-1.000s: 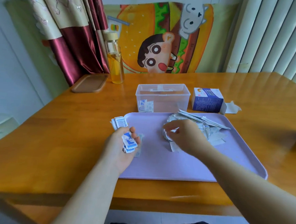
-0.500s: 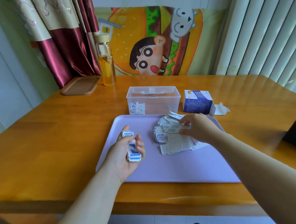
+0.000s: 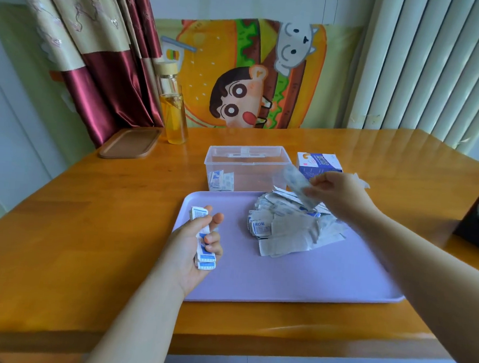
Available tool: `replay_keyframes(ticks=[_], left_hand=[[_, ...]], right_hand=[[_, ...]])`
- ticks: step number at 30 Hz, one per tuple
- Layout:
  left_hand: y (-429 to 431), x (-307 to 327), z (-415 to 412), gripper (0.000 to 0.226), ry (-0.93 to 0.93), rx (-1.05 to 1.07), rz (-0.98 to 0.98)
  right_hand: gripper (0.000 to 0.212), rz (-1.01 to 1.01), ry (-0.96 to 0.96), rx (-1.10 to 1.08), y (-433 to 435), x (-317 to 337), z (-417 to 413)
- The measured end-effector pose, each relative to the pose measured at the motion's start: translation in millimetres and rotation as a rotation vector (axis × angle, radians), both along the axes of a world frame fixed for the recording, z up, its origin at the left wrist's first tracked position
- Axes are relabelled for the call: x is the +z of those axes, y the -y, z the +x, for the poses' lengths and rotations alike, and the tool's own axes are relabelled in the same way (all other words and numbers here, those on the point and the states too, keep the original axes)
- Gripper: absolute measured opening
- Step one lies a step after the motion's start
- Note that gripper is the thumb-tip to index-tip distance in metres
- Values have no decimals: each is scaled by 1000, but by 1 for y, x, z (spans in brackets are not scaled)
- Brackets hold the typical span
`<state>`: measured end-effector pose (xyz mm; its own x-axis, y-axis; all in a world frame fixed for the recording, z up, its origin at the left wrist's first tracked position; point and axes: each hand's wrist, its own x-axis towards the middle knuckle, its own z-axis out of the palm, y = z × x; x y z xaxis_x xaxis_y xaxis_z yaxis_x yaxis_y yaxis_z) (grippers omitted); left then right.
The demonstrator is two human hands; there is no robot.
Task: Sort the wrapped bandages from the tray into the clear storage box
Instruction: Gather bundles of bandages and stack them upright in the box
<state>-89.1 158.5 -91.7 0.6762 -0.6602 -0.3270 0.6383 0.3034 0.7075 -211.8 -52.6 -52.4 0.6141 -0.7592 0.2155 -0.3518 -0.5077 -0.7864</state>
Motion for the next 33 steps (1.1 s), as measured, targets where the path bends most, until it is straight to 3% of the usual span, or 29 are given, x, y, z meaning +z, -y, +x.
replay_keyframes(ticks=[3,8,11,16,18,21,25,27,29,31,33], left_hand=[[1,0,-3,1,192,-43,123],[3,-5,-8,10,466,-65,267],[3,-12,-3,8,551,13,361],[-6,-11,7,8,671,11,490],[-14,-9,18,3,837,7,648],[-22,-7,28,14,1096,-11,840],[-23,-6,22,38,1260,75,967],[-21,-5,18,38,1273,99,930],[-18,-3,14,28,1260,70,871],[-17,-3,12,17,1210,10,783],[-18,-4,9,23,1153,-73,716]], right_hand=[[8,266,74,171,-33,-3,9],[20,541,58,320,-79,-27,24],[20,577,37,356,-92,-35,28],[11,372,-45,397,-95,-29,24],[10,147,-80,319,-79,-26,21],[18,-220,-179,109,-41,-27,16],[27,-412,-448,43,-6,-33,17],[29,-455,-565,50,-2,-36,21],[32,-376,-591,59,1,-38,26],[26,-280,-527,54,1,-37,30],[9,-265,-441,27,4,-34,30]])
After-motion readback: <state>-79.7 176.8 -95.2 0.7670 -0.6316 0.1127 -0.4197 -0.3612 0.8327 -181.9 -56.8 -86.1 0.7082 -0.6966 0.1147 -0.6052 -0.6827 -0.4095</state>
